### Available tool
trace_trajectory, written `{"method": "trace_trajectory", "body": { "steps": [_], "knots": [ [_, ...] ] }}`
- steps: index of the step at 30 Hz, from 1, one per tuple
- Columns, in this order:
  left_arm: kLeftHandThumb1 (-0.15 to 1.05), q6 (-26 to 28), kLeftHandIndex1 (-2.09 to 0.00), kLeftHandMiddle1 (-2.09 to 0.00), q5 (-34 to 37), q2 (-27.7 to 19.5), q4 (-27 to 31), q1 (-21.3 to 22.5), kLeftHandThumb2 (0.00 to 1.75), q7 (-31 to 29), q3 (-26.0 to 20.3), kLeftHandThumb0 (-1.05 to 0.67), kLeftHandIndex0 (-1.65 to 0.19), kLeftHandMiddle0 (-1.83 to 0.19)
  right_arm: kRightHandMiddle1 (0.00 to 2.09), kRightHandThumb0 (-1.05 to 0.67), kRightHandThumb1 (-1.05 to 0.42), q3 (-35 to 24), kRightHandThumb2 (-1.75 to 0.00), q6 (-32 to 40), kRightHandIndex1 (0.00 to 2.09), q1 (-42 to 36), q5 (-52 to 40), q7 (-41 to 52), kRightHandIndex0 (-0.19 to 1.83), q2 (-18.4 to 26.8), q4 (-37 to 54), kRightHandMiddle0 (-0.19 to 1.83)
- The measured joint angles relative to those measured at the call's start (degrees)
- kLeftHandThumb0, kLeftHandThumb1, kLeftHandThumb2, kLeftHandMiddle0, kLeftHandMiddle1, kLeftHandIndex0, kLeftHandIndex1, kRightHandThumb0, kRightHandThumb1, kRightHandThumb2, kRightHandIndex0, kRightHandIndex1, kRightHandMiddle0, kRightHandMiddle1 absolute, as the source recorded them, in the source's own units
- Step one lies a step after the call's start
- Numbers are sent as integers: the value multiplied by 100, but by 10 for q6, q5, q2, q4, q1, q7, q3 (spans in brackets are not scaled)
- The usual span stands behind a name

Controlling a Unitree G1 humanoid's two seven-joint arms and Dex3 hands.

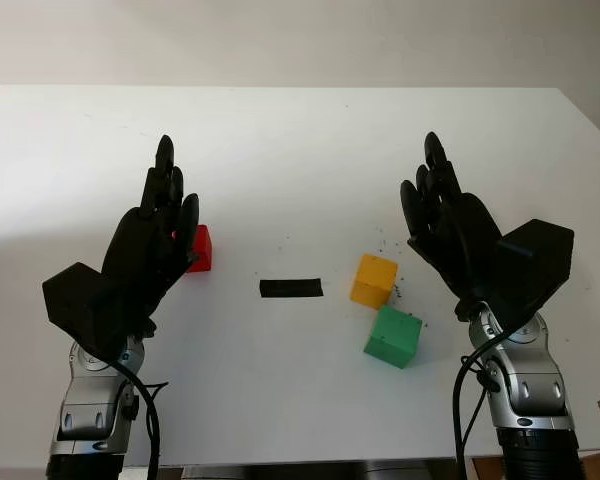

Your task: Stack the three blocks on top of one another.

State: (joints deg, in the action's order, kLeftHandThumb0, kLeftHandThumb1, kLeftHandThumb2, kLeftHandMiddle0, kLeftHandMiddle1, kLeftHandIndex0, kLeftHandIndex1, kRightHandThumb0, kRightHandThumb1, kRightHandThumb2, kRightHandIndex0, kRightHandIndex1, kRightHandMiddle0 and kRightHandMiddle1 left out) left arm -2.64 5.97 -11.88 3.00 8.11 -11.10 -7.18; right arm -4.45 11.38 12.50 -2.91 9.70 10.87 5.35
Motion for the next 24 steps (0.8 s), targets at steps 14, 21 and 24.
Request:
{"method": "trace_trajectory", "body": {
  "steps": [14, 21, 24],
  "knots": [
    [105, -12, -1, -4, -7, 2, -6, 0, 57, 13, -1, -77, 18, 16, 3, -68, -105, 3, -58, -9, 0, 9, 9, -1, -19, 0, -18, -19],
    [105, -50, -8, -8, -94, 3, 21, -1, 42, 103, -14, -77, 0, -9, 2, -66, -105, 3, -58, -16, 0, 15, 9, 0, -19, 0, -25, -19],
    [105, -42, -9, -4, -130, -37, 49, -1, 29, 95, -22, -78, -7, 0, 2, -67, -105, 2, -58, -16, 0, 15, 7, 0, -19, 0, -24, -19]
  ]
}}
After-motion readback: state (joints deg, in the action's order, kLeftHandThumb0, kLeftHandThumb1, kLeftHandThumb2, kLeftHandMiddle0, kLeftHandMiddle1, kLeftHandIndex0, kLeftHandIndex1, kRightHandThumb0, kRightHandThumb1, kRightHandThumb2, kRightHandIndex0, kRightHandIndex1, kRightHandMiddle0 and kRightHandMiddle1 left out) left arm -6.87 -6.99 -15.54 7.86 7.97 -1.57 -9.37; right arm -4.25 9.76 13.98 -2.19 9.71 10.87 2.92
